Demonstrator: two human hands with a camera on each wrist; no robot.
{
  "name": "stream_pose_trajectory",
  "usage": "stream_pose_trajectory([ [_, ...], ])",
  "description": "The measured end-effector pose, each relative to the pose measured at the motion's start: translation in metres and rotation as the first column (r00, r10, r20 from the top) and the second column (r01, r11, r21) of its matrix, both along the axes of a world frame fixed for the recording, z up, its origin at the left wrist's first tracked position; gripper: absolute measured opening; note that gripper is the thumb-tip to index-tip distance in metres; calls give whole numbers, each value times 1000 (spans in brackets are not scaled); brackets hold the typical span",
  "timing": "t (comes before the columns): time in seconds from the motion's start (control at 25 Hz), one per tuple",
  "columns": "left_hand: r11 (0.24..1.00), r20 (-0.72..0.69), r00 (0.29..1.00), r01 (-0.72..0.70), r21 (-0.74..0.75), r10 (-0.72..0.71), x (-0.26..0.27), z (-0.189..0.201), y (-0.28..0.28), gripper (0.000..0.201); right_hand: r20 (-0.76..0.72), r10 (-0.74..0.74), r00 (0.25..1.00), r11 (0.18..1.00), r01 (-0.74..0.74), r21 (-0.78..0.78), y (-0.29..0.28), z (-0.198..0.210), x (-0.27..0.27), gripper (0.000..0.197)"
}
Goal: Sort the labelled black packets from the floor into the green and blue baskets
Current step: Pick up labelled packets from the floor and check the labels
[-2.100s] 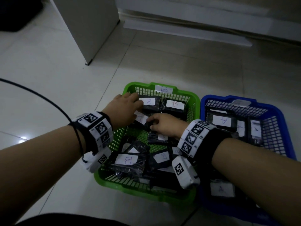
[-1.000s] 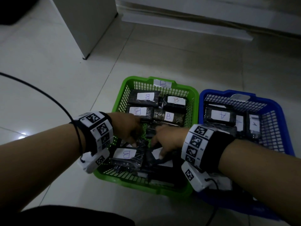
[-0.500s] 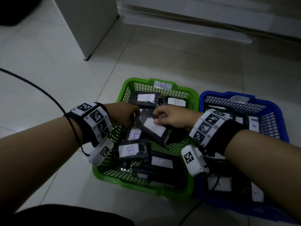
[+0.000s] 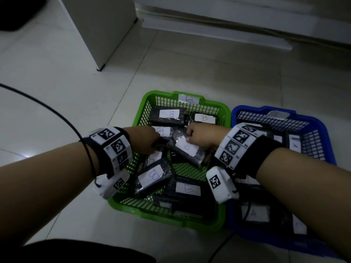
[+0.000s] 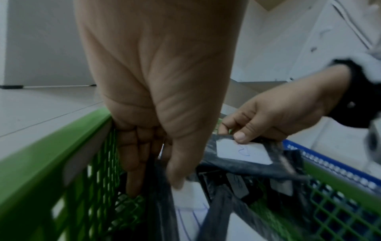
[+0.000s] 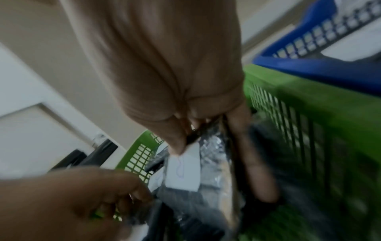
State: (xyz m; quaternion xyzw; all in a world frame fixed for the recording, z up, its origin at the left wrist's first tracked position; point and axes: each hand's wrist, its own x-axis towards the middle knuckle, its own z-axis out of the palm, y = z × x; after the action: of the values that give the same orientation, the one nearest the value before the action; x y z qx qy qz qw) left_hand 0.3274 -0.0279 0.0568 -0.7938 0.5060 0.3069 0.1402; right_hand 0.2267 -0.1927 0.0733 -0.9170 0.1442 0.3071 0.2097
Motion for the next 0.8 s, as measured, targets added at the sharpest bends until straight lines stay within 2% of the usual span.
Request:
stream_pose_trajectory([
  [0.08,1000,-2,1000,14,26,-14,-3,-1,2,43,-9,34,999,999,-34,-3,0,-2,-3,35],
  [0.16,999,20,999,24,28,-25,-4,-2,4,46,89,-22,996,1000,23,-10,-2,-3,-6,31],
  [0.32,996,82,994,77,-38,-74,-2,-2,2,38,100,19,995,996,-10,-91,-4,-10,-11,29],
  [0.48,992,136,989,70,-108,-55,1,1,2,28,236,-36,971,985,74,-154,0,-21,-16,24],
  [0.6,992,60,996,77,-104,-72,5,1,3,29,102,50,993,985,-32,-171,-2,-20,-17,21],
  [0.72,997,-29,997,67,-38,-68,3,-4,4,39,-25,142,989,972,-145,-188,-2,-18,-17,29],
  [0.8,998,-40,998,51,-47,-53,1,-4,4,39,14,142,990,967,-136,-213,3,-18,-17,27],
])
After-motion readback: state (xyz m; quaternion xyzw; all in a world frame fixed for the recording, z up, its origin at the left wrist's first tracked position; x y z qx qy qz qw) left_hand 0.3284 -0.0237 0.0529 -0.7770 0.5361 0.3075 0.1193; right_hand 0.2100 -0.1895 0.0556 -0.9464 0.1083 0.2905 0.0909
